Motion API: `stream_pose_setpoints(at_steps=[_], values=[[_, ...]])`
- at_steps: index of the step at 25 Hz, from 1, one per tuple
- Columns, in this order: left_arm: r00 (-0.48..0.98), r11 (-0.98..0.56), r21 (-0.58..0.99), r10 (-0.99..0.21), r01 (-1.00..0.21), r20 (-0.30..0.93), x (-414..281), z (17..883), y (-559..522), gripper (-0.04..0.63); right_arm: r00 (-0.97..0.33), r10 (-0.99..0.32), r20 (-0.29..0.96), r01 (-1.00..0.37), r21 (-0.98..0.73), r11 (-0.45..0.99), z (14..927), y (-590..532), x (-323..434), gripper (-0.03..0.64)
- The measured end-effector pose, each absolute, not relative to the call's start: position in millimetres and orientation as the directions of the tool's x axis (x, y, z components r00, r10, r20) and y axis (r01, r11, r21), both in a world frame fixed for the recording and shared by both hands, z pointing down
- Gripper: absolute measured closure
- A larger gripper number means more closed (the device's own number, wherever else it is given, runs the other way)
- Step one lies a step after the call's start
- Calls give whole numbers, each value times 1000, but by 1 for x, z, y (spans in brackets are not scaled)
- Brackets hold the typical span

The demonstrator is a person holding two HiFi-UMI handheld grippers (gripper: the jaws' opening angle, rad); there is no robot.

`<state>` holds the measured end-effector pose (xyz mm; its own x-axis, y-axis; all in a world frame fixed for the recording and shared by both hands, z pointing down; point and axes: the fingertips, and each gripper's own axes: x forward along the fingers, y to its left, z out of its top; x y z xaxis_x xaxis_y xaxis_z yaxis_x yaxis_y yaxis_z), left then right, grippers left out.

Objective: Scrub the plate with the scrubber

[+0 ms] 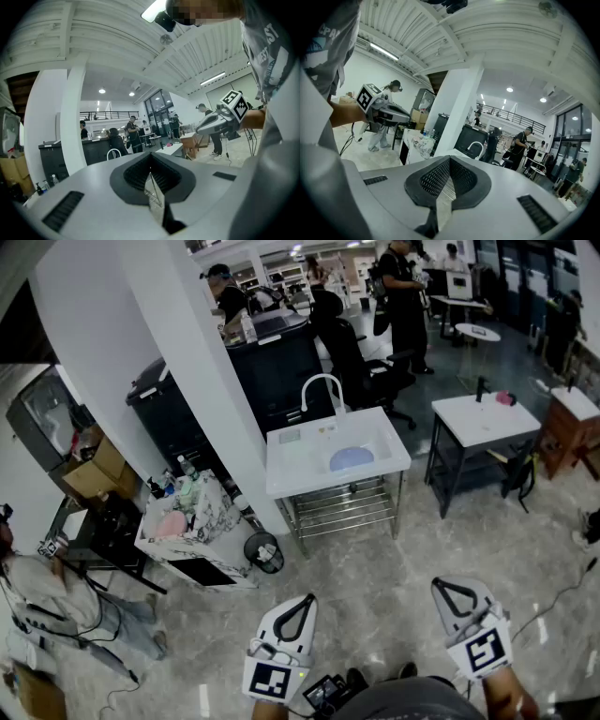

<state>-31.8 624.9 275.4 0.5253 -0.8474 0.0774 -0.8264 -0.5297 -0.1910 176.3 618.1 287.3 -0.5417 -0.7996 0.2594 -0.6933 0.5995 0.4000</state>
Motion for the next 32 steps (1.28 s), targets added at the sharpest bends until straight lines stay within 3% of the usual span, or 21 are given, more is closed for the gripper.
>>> stream_pose_setpoints(at_steps=[17, 23, 32], values=[[570, -577, -188, -816, -795, 94, -49, 285, 603, 592, -525, -815, 244, -725, 372, 579, 294, 603, 152, 586], [598, -604, -184, -796, -776, 92, -54, 291, 591, 592, -458, -850, 260, -697, 488, 525, 298, 592, 142, 584], [609, -621, -174, -784, -764, 123, -56, 298, 562, 592, -454, -847, 278, -701, 475, 532, 303, 561, 138, 584]])
